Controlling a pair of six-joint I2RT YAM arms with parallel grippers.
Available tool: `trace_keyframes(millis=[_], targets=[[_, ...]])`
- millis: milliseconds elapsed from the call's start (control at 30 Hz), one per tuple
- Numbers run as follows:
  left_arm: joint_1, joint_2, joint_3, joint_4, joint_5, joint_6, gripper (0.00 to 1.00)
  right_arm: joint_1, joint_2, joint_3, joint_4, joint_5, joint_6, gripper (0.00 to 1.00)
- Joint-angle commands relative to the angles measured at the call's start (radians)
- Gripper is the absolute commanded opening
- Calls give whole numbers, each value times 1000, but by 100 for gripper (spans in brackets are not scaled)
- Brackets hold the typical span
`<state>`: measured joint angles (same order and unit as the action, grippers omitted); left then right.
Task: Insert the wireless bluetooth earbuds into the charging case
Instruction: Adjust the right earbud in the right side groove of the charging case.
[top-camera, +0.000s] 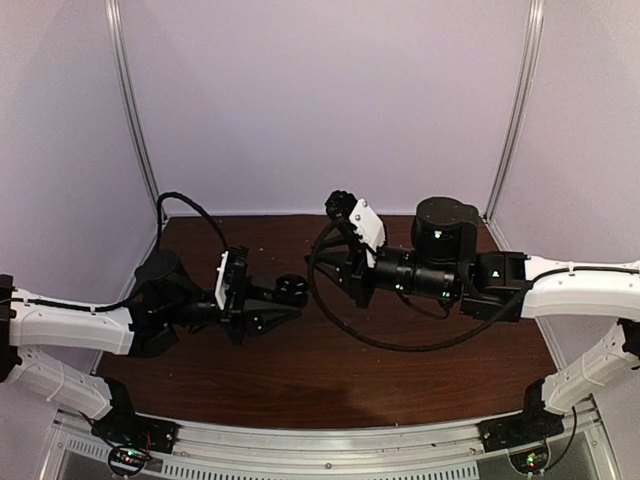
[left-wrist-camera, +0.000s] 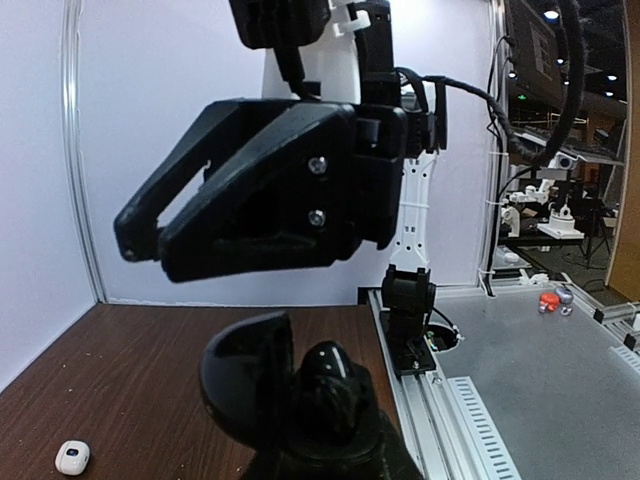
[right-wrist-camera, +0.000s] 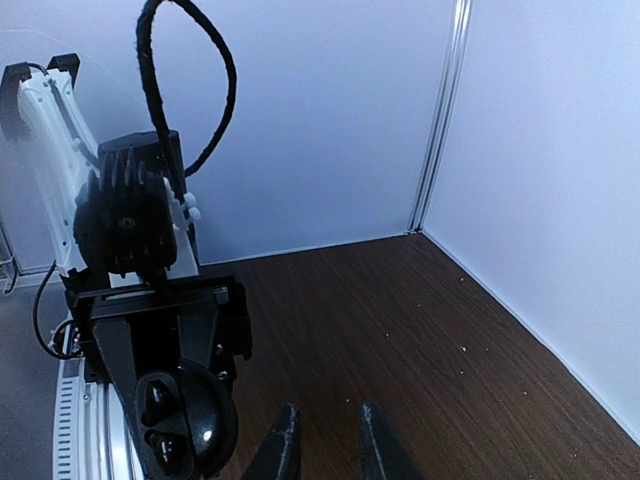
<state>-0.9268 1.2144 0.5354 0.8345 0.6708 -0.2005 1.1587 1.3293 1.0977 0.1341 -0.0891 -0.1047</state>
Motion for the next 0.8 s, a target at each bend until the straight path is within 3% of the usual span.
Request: trace_keyframes(millis=[0, 567, 767], targets=[[-11, 0, 36, -6, 15, 41, 4, -1, 23, 44, -34, 12, -13, 21], [-14, -3, 36, -13, -5, 42, 4, -9, -9, 35, -40, -80, -4, 23], [-14, 0, 34, -10, -4, 41, 4, -17, -79, 3, -16, -196, 7, 25]])
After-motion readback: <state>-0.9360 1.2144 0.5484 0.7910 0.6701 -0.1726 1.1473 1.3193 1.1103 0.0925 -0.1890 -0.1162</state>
